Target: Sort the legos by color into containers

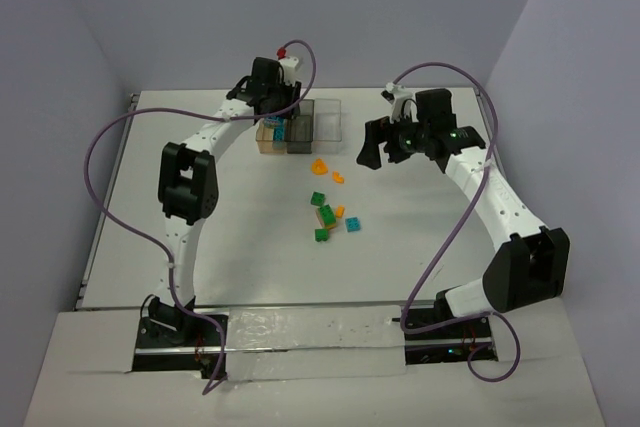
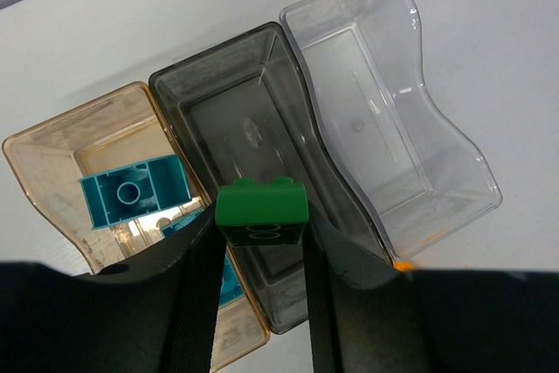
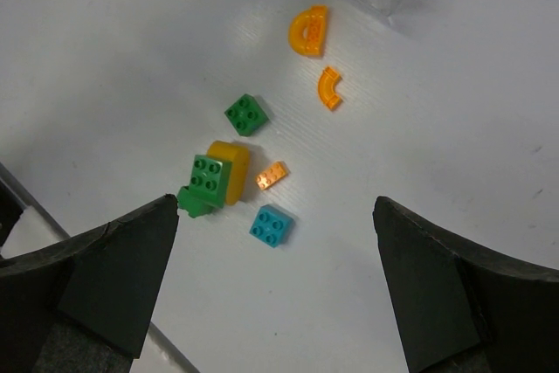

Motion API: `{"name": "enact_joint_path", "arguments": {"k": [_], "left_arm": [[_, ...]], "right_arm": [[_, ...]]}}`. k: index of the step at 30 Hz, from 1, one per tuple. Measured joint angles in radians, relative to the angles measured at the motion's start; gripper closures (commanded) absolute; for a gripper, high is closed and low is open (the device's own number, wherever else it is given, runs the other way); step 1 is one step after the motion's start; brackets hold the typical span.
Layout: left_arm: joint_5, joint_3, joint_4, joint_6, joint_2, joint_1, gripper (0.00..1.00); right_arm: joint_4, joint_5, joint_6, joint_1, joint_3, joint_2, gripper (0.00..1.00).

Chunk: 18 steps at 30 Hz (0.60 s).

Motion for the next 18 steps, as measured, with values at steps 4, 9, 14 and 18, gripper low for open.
{"name": "enact_joint_path", "arguments": {"k": [4,9,14,18], "left_arm": [[0.01,0.01,-0.01,-0.001,0.0,0.0,0.3],[0.016,0.057,-0.031,-0.006,0.0,0.0,0.14],[0.046,0.063,-0.036,0.005,-0.009,0.0,0.09],[0.21,-0.141,-0.044,0.082,-0.152,0.0,0.04]], "right_arm": [[-0.015,0.048,-0.015,0.007,-0.025,0.003,0.01],[-0.044,0.099,-0.033,0.017,-0.052,0.005,0.01],[-0.051,0.124,-0.032,0.017,-0.057,0.005,0.0],[-0.051,0.095,-0.009,-0.03,-0.057,0.003,0.0]]}}
